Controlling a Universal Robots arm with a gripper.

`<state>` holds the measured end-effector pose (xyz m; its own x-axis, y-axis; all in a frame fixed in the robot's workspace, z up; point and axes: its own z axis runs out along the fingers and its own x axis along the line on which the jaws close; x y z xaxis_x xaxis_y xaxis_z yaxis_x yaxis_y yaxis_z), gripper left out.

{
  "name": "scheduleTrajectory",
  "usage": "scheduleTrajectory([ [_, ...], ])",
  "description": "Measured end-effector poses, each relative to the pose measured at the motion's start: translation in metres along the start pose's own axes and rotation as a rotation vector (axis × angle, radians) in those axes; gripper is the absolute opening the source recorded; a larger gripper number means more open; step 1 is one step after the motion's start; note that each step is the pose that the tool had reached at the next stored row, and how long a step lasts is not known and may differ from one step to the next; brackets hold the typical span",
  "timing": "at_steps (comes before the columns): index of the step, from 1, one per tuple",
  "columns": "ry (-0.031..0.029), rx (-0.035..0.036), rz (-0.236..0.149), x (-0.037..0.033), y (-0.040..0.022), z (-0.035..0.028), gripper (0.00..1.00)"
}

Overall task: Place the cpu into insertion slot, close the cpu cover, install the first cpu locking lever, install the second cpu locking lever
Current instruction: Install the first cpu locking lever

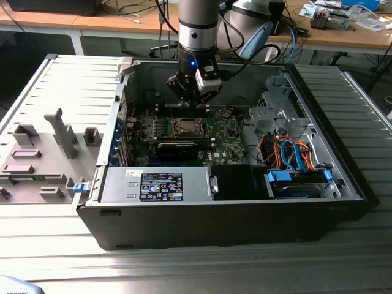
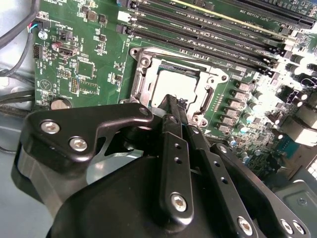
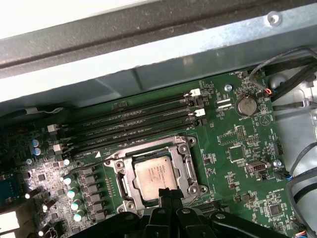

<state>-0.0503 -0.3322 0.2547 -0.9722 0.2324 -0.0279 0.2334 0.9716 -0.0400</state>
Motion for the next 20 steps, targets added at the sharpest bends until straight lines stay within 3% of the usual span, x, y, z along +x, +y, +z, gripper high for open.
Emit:
scheduleTrajectory([
  [20, -0.0019, -0.0014, -0.048, 0.0, 0.0, 0.0, 0.11],
])
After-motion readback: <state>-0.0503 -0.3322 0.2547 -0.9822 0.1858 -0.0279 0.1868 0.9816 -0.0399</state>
